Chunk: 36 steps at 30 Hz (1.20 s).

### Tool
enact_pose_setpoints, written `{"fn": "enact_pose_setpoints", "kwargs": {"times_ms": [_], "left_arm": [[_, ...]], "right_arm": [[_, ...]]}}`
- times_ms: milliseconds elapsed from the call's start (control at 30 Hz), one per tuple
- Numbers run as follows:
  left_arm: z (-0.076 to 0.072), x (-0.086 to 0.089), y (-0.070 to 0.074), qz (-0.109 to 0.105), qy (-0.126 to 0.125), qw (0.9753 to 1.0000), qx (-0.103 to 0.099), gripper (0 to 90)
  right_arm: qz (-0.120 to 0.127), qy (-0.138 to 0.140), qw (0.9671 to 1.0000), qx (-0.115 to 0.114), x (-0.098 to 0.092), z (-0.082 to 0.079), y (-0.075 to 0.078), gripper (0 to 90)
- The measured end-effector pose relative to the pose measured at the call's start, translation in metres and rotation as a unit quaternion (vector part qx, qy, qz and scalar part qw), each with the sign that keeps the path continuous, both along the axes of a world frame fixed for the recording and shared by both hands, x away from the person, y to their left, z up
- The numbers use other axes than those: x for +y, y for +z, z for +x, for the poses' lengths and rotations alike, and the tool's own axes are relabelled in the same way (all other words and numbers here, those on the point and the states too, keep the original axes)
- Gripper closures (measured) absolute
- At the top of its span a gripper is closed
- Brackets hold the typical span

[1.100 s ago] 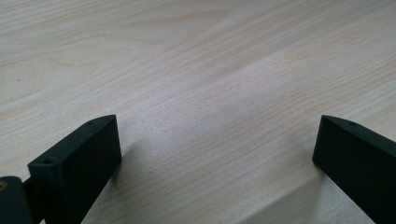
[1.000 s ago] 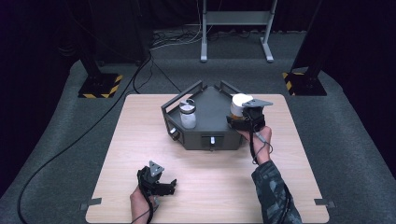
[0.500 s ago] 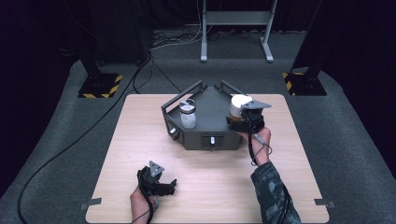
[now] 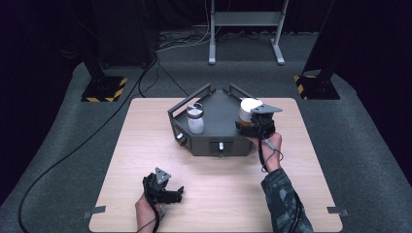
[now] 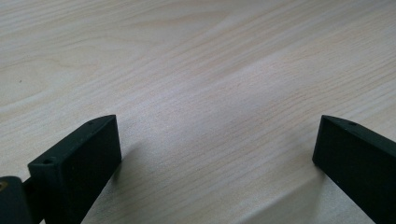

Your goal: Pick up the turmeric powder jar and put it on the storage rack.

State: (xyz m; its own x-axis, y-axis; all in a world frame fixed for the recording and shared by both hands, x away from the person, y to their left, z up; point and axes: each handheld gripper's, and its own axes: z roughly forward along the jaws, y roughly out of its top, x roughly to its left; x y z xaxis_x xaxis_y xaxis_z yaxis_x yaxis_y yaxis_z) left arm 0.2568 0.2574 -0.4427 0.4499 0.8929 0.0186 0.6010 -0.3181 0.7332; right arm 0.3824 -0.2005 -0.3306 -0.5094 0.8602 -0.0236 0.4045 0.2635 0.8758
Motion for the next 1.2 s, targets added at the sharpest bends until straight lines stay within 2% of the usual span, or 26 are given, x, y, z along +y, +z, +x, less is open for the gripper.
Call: {"fn": "enact_pose_setpoints", "kwargs": {"times_ms": [300,333,367,400,433,467,567,667,833,1000,1200], "left_arm": [[0.000,0.000,0.000,0.000,0.000,1.0000,0.000,1.0],[0.000,0.000,0.000,-0.001,0.000,1.0000,0.001,1.0],[0.000,0.000,0.000,0.000,0.000,1.0000,0.001,1.0],[0.000,0.000,0.000,0.000,0.000,1.0000,0.000,1.0],[0.000,0.000,0.000,0.001,0.000,1.0000,0.000,1.0],[0.000,0.000,0.000,0.001,-0.001,1.0000,0.000,1.0],[0.000,0.000,0.000,0.001,-0.001,1.0000,0.000,1.0],[0.000,0.000,0.000,0.001,0.000,1.0000,0.000,1.0],[0.000,0.000,0.000,0.002,-0.001,1.0000,-0.001,1.0],[0.000,0.000,0.000,0.002,-0.001,1.0000,-0.001,1.0],[-0.001,-0.001,0.000,0.004,0.000,1.0000,-0.003,0.9]], "right_arm": [[-0.001,-0.002,1.0000,0.002,0.001,0.000,0.001,30.1],[0.001,-0.001,1.0000,0.005,0.000,0.001,0.001,26.4],[0.004,-0.003,1.0000,0.004,0.000,0.001,0.001,16.1],[0.002,-0.012,0.9999,-0.004,0.003,-0.003,0.000,10.5],[0.004,-0.010,0.9999,-0.008,0.002,-0.004,0.000,3.4],[0.007,-0.009,0.9999,-0.006,0.001,-0.005,0.001,0.0],[-0.005,-0.014,0.9998,-0.015,0.003,-0.012,0.004,0.0],[0.004,-0.012,0.9997,-0.019,-0.004,-0.020,0.005,0.0],[-0.006,-0.017,0.9996,-0.020,-0.012,-0.040,0.002,0.0],[-0.005,-0.034,0.9992,-0.021,-0.024,-0.063,-0.016,0.0],[-0.019,-0.040,0.9989,-0.012,-0.039,-0.091,-0.053,0.0]]}}
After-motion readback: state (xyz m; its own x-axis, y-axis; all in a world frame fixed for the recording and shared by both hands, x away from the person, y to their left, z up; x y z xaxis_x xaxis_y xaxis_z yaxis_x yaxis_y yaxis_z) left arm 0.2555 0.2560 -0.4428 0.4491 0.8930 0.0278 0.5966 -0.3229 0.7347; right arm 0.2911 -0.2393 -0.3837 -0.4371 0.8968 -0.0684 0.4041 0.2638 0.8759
